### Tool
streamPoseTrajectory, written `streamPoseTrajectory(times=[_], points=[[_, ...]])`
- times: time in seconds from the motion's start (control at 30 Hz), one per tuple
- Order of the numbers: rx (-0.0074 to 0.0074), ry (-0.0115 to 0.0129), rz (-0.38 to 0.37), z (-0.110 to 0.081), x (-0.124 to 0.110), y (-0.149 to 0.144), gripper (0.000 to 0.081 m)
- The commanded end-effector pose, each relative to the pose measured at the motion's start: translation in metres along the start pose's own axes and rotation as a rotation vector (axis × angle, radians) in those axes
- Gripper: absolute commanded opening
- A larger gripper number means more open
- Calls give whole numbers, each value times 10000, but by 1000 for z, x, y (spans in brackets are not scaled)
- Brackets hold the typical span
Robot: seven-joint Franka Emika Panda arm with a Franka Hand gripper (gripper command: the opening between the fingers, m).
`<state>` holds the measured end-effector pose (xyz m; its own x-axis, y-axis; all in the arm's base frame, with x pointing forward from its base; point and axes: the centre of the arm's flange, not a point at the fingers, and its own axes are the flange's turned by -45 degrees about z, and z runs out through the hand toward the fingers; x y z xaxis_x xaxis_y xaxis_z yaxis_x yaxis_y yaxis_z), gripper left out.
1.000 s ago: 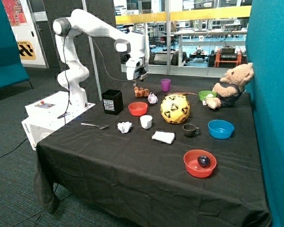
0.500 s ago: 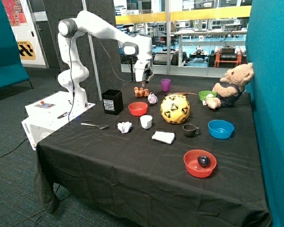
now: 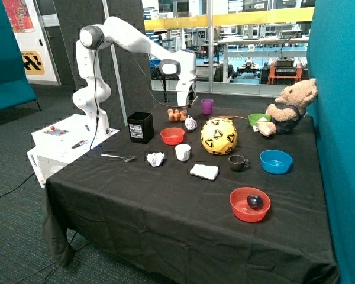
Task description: Throw away the rubbish paper
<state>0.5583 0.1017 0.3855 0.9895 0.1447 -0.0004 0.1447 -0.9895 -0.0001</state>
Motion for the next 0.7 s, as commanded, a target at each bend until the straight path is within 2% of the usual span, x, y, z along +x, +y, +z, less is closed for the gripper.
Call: streamPoseTrajectory(times=[0.0, 0.3, 0.67], points=[[-1, 4, -256, 11, 9, -13, 752], [-1, 4, -817, 34, 14, -40, 757], [-1, 4, -943, 52, 22, -48, 762]])
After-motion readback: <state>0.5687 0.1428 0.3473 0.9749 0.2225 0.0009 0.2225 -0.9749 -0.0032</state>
